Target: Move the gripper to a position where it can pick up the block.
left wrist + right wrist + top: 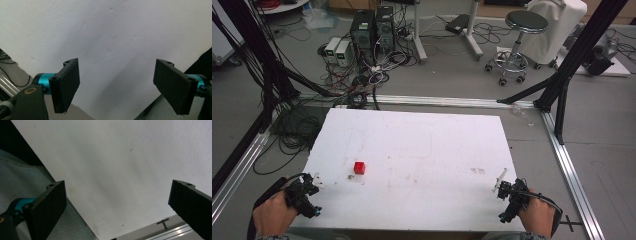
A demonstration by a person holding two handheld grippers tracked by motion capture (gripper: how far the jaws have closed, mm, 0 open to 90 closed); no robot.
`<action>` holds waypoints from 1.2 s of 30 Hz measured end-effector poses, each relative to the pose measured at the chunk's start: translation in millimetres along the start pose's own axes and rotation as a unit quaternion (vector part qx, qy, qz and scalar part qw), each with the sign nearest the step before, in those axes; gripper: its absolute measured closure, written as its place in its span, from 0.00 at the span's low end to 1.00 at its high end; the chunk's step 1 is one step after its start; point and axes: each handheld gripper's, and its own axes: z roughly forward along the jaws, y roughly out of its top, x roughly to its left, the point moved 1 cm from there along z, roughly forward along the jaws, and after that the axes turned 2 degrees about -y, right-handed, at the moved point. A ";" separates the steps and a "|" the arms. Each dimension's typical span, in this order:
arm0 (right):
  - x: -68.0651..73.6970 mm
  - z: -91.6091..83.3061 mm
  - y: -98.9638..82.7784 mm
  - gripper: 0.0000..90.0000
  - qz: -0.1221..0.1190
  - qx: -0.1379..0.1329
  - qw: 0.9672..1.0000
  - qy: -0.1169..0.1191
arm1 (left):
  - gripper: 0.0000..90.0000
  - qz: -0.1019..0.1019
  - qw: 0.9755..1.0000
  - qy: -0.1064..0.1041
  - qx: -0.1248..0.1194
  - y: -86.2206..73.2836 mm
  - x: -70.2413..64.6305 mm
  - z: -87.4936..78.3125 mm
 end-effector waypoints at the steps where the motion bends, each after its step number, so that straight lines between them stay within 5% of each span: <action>1: 0.2 -0.2 0.0 0.01 0.000 -0.001 1.000 0.001 | 0.24 0.001 1.000 0.000 -0.001 0.0 0.1 -0.2; 11: -0.5 -3.5 -1.9 0.01 -0.005 -0.010 1.000 -0.001 | 0.24 0.006 1.000 -0.008 -0.026 -1.4 3.1 -8.1; 23: -0.6 -3.7 -0.5 0.01 -0.004 -0.015 1.000 0.001 | 0.24 0.008 1.000 -0.024 -0.010 -0.8 20.3 -11.9; 36: -0.7 -2.5 0.0 0.01 -0.003 -0.015 1.000 0.005 | 0.24 0.076 0.996 -0.045 0.009 29.5 45.0 -11.9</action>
